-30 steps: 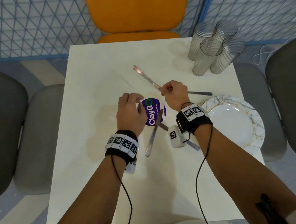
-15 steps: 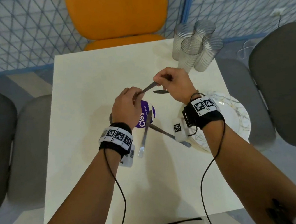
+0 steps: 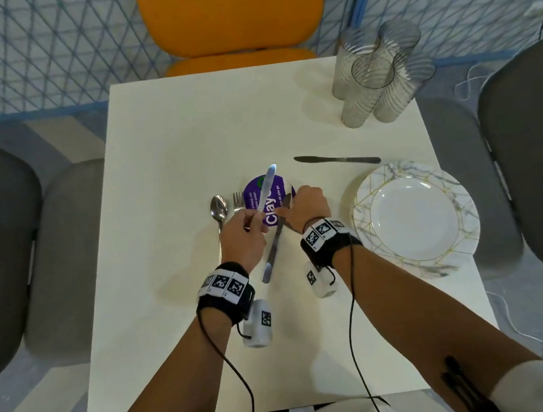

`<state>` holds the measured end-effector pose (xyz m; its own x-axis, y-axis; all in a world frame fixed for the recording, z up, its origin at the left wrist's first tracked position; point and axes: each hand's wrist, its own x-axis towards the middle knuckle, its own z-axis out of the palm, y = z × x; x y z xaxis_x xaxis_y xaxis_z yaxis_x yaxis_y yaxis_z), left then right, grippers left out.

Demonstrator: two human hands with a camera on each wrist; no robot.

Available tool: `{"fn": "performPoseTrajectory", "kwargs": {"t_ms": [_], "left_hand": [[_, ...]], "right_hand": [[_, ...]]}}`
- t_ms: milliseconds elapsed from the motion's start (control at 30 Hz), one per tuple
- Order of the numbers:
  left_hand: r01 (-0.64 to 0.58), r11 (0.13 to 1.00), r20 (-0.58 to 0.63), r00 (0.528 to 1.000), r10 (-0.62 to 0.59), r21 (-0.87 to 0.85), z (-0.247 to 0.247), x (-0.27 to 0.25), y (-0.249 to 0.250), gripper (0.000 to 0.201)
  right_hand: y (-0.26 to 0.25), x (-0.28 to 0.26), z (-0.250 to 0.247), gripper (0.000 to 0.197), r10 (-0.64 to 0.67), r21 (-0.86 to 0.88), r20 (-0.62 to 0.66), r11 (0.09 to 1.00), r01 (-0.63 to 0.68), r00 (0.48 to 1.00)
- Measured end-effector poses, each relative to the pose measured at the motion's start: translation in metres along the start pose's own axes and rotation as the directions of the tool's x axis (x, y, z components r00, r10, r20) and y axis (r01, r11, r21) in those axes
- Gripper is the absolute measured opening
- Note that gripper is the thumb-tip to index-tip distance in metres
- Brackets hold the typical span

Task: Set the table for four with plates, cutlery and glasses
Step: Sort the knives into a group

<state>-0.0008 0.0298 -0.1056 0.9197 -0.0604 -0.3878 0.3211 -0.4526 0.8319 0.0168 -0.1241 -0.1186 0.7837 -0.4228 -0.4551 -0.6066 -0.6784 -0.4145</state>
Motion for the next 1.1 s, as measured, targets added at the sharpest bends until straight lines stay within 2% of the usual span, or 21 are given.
{"fn": "performPoseTrajectory", "kwargs": {"t_ms": [167, 300, 433, 567, 633, 700, 767, 867, 933, 1100], "left_hand": [[0.037, 0.998, 0.000, 0.999, -0.037, -0.050, 0.000, -0.003, -0.002, 0.016], [0.029, 0.997, 0.014, 1.000, -0.028, -0.067, -0.001, -0.004, 0.000, 0.017], [0.034, 0.996, 0.027, 0.999, -0.032, -0.087, -0.002, -0.002, 0.001, 0.017], [0.050, 0.989, 0.050, 0.998, -0.044, -0.139, -0.004, -0.002, 0.007, 0.016], [0.065, 0.982, 0.056, 0.997, -0.056, -0.177, -0.004, -0.002, 0.010, 0.014], [0.074, 0.974, 0.059, 0.996, -0.063, -0.212, -0.003, 0.000, 0.012, 0.014], [0.086, 0.966, 0.058, 0.996, -0.074, -0.243, -0.002, 0.002, 0.016, 0.016], [0.104, 0.950, 0.082, 0.993, -0.083, -0.294, 0.002, 0.002, 0.027, 0.019], [0.107, 0.946, 0.121, 0.990, -0.073, -0.305, 0.005, -0.002, 0.032, 0.018], [0.098, 0.937, 0.207, 0.978, -0.028, -0.335, 0.011, -0.010, 0.037, 0.024]], "right_hand": [[-0.013, -0.002, -0.005, 0.042, 0.111, 0.049, 0.002, 0.993, -0.111, 0.994], [-0.016, 0.000, -0.008, 0.030, 0.154, 0.140, 0.022, 0.978, -0.156, 0.988], [-0.014, 0.006, -0.014, 0.021, 0.160, 0.137, 0.048, 0.977, -0.165, 0.986], [-0.007, 0.011, -0.024, 0.035, 0.160, 0.201, 0.052, 0.965, -0.168, 0.986], [-0.002, 0.013, -0.031, 0.028, 0.113, 0.267, 0.077, 0.955, -0.130, 0.991], [0.002, 0.014, -0.039, 0.019, 0.063, 0.367, 0.038, 0.927, -0.073, 0.997], [0.004, 0.012, -0.046, 0.020, 0.025, 0.474, -0.020, 0.880, -0.012, 0.999], [0.003, 0.007, -0.057, 0.014, 0.001, 0.690, -0.027, 0.723, 0.018, 1.000], [0.001, 0.005, -0.061, 0.017, -0.038, 0.757, -0.020, 0.652, 0.040, 0.999], [0.002, 0.005, -0.056, 0.017, -0.056, 0.766, -0.012, 0.641, 0.045, 0.998]]}}
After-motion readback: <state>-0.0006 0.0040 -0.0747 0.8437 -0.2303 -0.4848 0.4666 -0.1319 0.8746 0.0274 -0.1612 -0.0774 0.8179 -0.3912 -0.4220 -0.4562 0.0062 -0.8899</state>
